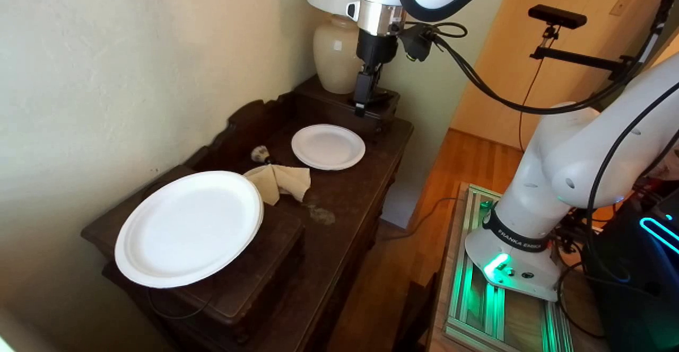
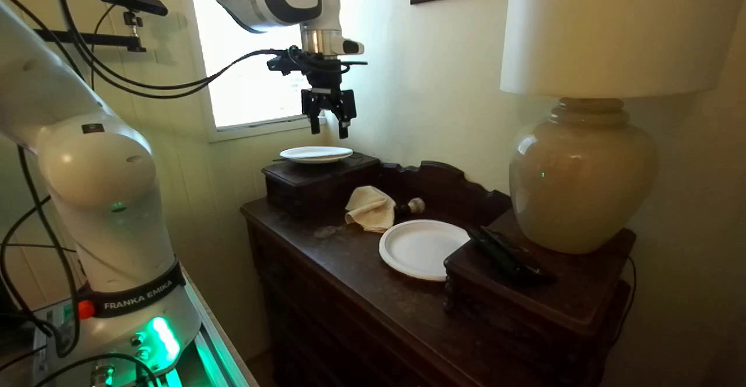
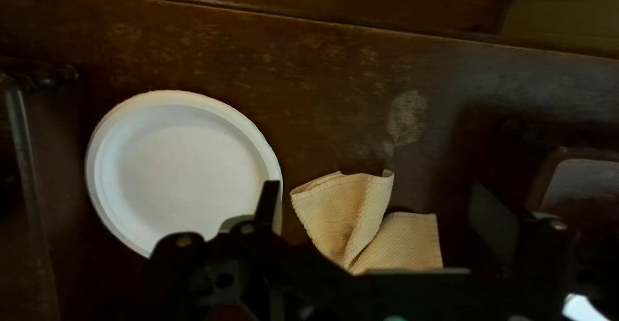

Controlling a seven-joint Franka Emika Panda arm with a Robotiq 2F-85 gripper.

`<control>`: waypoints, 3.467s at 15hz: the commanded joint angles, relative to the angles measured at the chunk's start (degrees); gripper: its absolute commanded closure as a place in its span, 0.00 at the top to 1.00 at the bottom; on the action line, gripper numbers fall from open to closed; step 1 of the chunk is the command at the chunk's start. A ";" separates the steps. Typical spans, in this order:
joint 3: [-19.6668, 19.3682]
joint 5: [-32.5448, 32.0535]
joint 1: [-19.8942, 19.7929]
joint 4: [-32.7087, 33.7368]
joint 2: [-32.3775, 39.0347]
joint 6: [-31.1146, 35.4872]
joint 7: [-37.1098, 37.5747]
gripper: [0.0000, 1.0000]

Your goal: Move some of the plate on the right to the stack of plates on the left

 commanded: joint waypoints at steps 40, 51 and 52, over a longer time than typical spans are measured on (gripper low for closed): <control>-7.78 -18.05 0.13 22.43 52.21 26.03 29.36 1.00; -12.48 -16.64 5.54 30.74 60.86 27.92 31.56 0.92; -12.60 -16.41 5.66 31.11 61.17 27.75 31.53 0.88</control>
